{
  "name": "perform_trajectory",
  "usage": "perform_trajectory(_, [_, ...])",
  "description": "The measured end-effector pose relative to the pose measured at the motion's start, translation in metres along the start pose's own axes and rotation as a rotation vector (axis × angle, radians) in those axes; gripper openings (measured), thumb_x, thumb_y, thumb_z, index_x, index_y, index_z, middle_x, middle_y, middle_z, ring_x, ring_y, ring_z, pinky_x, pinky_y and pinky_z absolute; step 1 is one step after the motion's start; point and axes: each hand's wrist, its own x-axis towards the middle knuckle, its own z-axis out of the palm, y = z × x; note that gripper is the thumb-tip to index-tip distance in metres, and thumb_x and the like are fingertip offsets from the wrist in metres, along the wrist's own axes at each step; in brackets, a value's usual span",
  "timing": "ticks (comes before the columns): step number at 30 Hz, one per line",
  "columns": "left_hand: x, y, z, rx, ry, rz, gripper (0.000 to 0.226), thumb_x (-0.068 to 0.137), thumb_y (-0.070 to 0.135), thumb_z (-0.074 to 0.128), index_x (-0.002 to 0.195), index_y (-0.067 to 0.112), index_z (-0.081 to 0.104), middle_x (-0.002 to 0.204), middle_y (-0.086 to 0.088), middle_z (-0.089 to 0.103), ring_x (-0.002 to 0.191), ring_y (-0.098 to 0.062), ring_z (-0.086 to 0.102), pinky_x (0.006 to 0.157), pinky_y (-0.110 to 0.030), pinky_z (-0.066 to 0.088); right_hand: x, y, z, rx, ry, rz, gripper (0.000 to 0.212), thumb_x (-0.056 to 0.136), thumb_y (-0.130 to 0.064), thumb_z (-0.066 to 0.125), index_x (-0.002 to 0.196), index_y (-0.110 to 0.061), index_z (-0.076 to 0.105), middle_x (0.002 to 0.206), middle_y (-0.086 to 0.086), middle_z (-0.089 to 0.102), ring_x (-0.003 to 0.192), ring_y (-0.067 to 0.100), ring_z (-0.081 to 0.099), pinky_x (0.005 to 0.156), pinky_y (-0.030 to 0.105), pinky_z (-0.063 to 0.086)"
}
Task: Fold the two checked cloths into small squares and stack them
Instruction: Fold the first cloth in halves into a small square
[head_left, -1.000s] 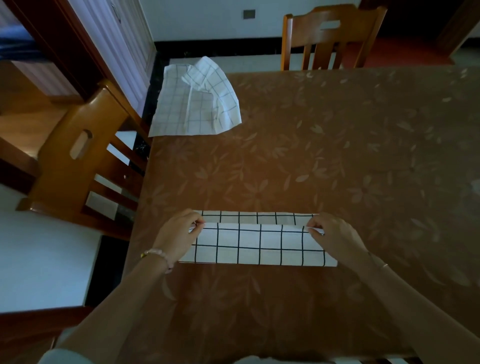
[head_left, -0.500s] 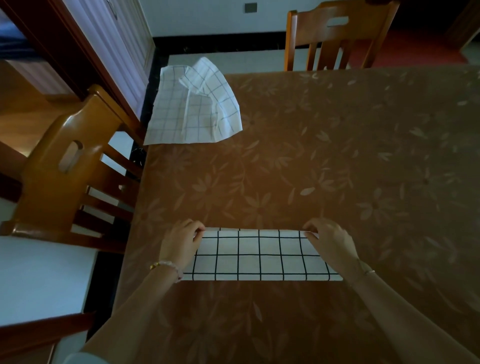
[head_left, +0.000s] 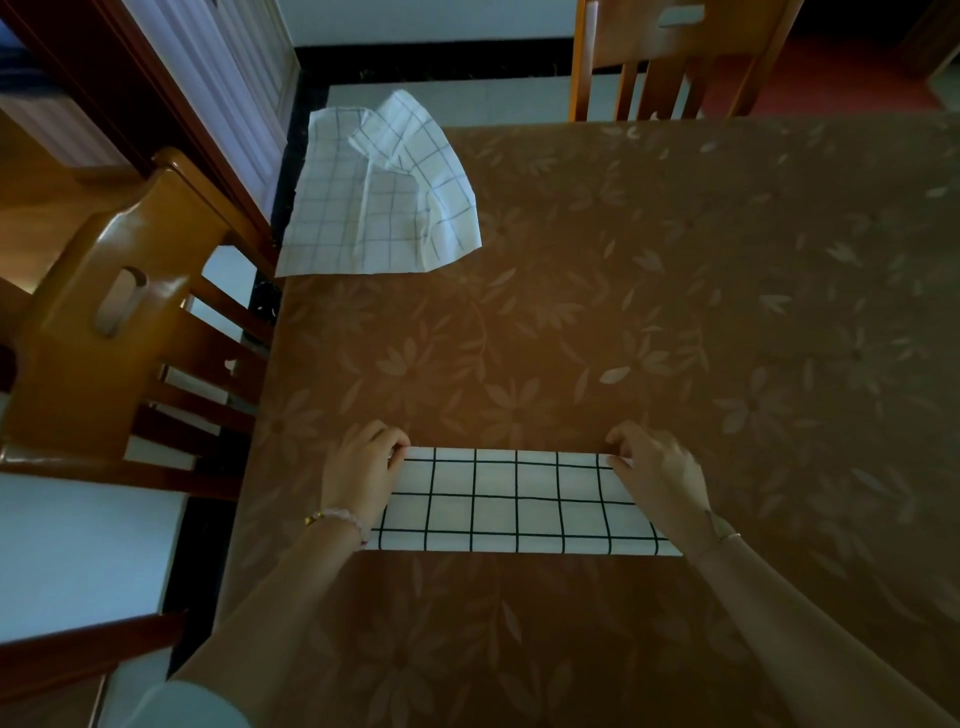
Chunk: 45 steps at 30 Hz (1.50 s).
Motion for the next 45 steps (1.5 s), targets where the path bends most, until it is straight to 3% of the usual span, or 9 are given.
perform_trajectory(6, [-0.007,0.018,-0.004,0.108,0.058,-0.026,0.023,0.074,0.01,0.072,0.096,0.014,0.066,0.099,-0.006,0.061,0.092,-0.027,0.058,0.08,-0.044,0.048,0.001,0.0,0.002,-0.114,0.063,-0.012,0.033,0.07,-0.019,0.079,0.1,-0.016,0.064,0.101,0.004,0.058,0.091,0.025,0.054,0.07,0.035,0.042])
perform_trajectory(9, [-0.02,0.049,-0.003,0.062,0.063,0.088,0.022,0.077,0.009,0.067,0.099,0.012,0.067,0.106,-0.007,0.062,0.099,-0.029,0.059,0.087,-0.043,0.048,0.001,-0.001,0.003,-0.124,0.048,0.011,0.033,0.074,-0.023,0.077,0.103,-0.018,0.062,0.105,0.003,0.056,0.095,0.024,0.051,0.073,0.036,0.044])
perform_trajectory(13, [-0.036,0.089,0.013,0.031,-0.188,0.207,0.047,0.094,0.035,0.026,0.135,0.021,0.044,0.145,0.004,0.037,0.138,-0.02,0.028,0.115,-0.045,0.015,0.0,-0.002,0.001,-0.125,0.046,0.045,0.034,0.074,-0.026,0.077,0.104,-0.019,0.063,0.108,0.004,0.053,0.098,0.025,0.05,0.074,0.037,0.045])
perform_trajectory(15, [-0.04,0.094,0.025,0.069,-0.26,0.2,0.056,0.094,0.044,0.011,0.144,0.025,0.028,0.153,0.008,0.021,0.143,-0.017,0.011,0.116,-0.047,0.004,-0.001,-0.003,0.0,-0.125,0.045,0.057,0.035,0.074,-0.026,0.077,0.105,-0.019,0.062,0.11,0.004,0.052,0.1,0.025,0.049,0.076,0.038,0.044])
perform_trajectory(18, [-0.044,0.09,0.038,0.153,-0.269,0.2,0.058,0.097,0.048,0.01,0.141,0.023,0.037,0.149,0.003,0.033,0.139,-0.021,0.027,0.112,-0.053,0.019,-0.002,-0.007,-0.002,-0.132,0.031,0.079,0.035,0.075,-0.026,0.075,0.107,-0.02,0.061,0.115,0.005,0.049,0.105,0.025,0.047,0.08,0.039,0.043])
perform_trajectory(21, [-0.046,0.086,0.046,0.172,-0.268,0.214,0.059,0.097,0.048,0.009,0.143,0.021,0.034,0.15,0.001,0.033,0.139,-0.022,0.025,0.108,-0.054,0.018,-0.005,-0.011,-0.002,-0.163,0.044,0.088,0.037,0.077,-0.022,0.073,0.111,-0.019,0.06,0.122,0.007,0.047,0.109,0.027,0.046,0.086,0.043,0.045])
perform_trajectory(26, [-0.048,0.084,0.051,0.173,-0.223,0.223,0.058,0.095,0.049,0.019,0.145,0.02,0.028,0.152,0.0,0.027,0.141,-0.021,0.016,0.109,-0.054,0.015,-0.022,-0.048,0.016,0.125,0.345,-0.096,0.032,0.082,0.005,0.057,0.112,-0.004,0.061,0.117,0.014,0.056,0.105,0.029,0.055,0.089,0.039,0.05])
perform_trajectory(31, [-0.048,0.083,0.052,0.171,-0.242,0.206,0.06,0.097,0.05,0.006,0.145,0.02,0.025,0.153,0.0,0.025,0.142,-0.02,0.014,0.109,-0.054,0.015,-0.05,-0.079,0.058,0.063,0.129,-0.15,0.046,0.094,-0.021,0.028,0.134,-0.005,0.046,0.142,0.011,0.044,0.136,0.027,0.033,0.108,0.045,0.033])
perform_trajectory(45, [-0.051,0.058,0.049,0.211,-0.204,0.227,0.055,0.097,0.047,0.014,0.146,0.023,0.022,0.154,0.004,0.02,0.142,-0.017,0.01,0.111,-0.046,0.008,-0.063,-0.002,0.055,-0.229,-0.104,-0.042,0.06,0.095,-0.054,0.005,0.148,-0.027,-0.002,0.156,-0.008,-0.002,0.144,0.013,-0.006,0.117,0.037,-0.003])
